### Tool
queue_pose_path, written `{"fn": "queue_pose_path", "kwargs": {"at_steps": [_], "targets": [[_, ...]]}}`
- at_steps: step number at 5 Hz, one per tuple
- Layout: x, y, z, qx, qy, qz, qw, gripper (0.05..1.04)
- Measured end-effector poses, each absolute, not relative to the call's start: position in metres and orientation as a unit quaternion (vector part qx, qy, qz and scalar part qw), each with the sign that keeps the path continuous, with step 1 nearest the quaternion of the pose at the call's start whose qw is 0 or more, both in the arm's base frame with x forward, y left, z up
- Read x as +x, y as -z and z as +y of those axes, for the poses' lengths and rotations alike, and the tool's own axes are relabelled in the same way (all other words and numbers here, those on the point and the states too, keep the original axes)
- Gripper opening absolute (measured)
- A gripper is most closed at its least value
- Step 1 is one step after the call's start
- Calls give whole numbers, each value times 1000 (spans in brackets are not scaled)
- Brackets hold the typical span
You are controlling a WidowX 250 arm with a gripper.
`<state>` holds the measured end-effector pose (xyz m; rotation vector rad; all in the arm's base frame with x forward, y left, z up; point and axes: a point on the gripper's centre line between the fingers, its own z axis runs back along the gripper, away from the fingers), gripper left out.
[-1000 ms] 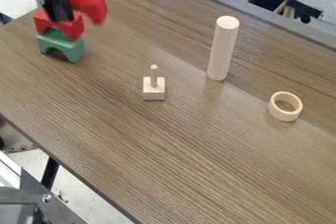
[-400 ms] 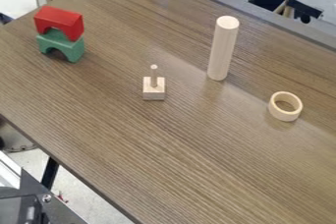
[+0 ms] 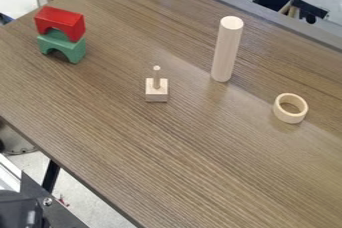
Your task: Put the red arch on top of the other red arch
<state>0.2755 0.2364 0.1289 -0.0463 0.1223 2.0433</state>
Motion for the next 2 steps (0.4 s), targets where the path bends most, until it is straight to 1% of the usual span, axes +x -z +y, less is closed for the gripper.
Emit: {"fn": "queue_pose_path", "kwargs": {"at_steps": [1, 2], "targets": [[281, -120, 233, -13, -844, 61, 532, 605], [281, -121, 232, -15, -837, 64, 543, 605]]}}
